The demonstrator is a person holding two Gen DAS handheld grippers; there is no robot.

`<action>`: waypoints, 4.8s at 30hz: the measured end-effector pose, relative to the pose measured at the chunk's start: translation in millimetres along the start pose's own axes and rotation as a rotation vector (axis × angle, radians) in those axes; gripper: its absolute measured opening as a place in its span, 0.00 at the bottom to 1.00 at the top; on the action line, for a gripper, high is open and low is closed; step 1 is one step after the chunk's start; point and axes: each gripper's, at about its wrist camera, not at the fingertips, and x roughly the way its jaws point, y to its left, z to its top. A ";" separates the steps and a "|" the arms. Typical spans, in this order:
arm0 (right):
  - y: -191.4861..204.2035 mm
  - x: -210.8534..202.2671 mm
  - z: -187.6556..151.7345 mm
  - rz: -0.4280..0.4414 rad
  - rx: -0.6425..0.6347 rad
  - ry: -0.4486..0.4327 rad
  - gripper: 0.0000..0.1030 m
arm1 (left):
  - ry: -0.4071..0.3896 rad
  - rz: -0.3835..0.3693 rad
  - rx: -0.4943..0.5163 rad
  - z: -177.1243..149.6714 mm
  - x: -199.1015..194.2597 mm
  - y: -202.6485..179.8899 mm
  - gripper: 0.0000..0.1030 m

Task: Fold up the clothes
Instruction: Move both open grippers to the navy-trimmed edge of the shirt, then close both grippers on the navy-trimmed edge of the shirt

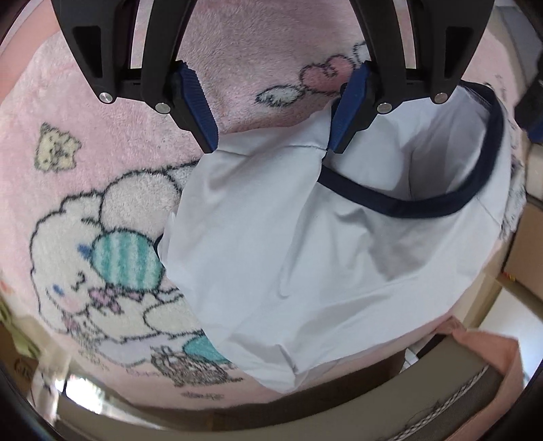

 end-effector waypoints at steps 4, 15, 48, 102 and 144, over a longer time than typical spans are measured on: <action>16.3 -4.2 -0.7 -0.007 -0.052 -0.040 0.66 | -0.020 0.055 0.112 0.4 9.1 -24.7 0.73; 21.1 9.2 -2.2 -0.085 -0.079 -0.027 0.66 | 0.013 0.170 0.148 7.5 48.9 -23.9 0.73; 28.2 9.3 -24.5 -0.281 -0.208 -0.104 0.71 | -0.023 0.207 0.088 -24.2 64.6 -8.7 0.74; -0.4 39.9 -18.2 -0.150 -0.006 0.036 0.97 | 0.166 0.101 -0.190 -44.9 127.1 41.5 0.98; -10.3 12.1 11.0 0.136 0.062 0.028 0.07 | 0.136 -0.016 -0.051 4.3 62.3 10.3 0.15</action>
